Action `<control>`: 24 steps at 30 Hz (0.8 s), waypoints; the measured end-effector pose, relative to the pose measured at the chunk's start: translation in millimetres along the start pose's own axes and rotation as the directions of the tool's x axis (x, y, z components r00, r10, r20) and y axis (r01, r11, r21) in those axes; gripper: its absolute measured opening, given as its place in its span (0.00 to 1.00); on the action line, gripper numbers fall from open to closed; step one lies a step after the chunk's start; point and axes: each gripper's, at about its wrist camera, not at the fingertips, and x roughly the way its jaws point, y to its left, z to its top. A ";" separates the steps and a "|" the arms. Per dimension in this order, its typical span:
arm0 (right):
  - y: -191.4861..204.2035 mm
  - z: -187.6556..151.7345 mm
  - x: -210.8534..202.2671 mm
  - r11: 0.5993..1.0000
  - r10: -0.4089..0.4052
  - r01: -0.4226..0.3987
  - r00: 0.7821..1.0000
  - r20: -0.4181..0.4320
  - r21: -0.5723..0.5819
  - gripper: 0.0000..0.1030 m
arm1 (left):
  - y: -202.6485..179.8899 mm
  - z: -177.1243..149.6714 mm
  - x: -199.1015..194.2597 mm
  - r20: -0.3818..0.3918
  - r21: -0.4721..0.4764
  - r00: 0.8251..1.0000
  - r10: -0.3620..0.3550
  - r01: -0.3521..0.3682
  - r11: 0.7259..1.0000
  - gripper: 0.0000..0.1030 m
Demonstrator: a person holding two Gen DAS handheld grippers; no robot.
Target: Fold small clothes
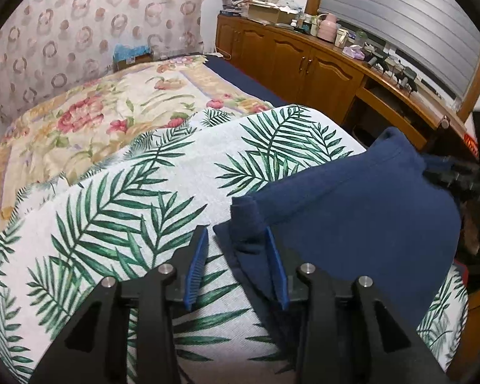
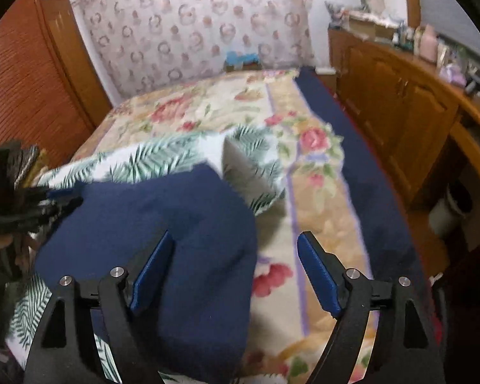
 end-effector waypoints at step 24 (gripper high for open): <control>52.5 2.7 -48.8 0.978 0.183 -0.172 0.979 0.090 -0.114 0.15 | -13.1 -1.2 -75.5 0.184 0.019 0.971 -0.152 0.151 0.988 0.07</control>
